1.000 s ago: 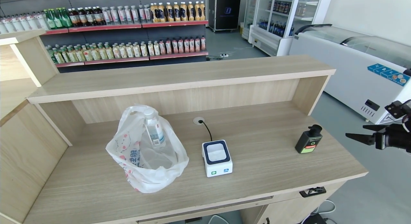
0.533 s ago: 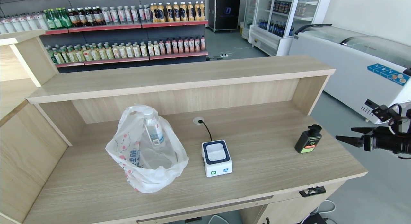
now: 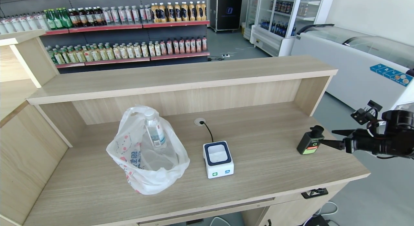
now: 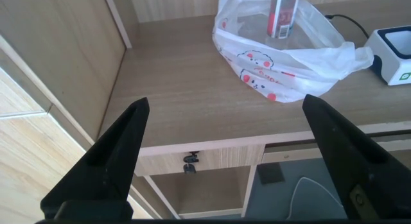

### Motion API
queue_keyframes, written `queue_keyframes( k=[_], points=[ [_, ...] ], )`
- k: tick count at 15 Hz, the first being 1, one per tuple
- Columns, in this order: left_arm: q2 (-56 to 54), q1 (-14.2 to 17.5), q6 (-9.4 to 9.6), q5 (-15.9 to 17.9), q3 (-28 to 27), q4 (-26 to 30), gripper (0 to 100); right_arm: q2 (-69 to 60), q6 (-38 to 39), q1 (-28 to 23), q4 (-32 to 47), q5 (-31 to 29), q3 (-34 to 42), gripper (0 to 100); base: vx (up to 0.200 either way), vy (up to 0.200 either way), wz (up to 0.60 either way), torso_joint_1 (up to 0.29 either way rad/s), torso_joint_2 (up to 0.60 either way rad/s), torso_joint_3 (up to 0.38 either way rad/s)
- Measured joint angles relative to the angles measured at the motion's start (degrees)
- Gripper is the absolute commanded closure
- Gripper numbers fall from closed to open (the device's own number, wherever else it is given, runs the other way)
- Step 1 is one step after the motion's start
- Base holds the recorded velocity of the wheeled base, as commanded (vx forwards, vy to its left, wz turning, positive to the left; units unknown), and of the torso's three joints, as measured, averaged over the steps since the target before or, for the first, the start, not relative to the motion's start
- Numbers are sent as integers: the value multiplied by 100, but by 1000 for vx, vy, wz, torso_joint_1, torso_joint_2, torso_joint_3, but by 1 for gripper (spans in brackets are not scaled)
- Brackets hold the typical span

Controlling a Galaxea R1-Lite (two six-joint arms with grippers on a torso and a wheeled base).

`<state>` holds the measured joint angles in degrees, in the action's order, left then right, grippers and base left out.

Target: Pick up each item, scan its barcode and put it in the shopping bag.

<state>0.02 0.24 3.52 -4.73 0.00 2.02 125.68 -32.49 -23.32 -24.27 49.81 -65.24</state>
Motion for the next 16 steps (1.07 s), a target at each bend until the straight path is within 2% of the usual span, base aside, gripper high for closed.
queue_keyframes(
  k=[6, 16],
  points=[
    [0, 0, 0, 0, 0, 0, 0, 288, 9, 400, -332, 0, 23, 0, 0, 0, 0, 0, 0, 0],
    [0, 0, -2, 0, 0, -2, 0, 621, 28, 695, -641, -2, 6, 0, 0, 0, 0, 0, 0, 0]
  ],
)
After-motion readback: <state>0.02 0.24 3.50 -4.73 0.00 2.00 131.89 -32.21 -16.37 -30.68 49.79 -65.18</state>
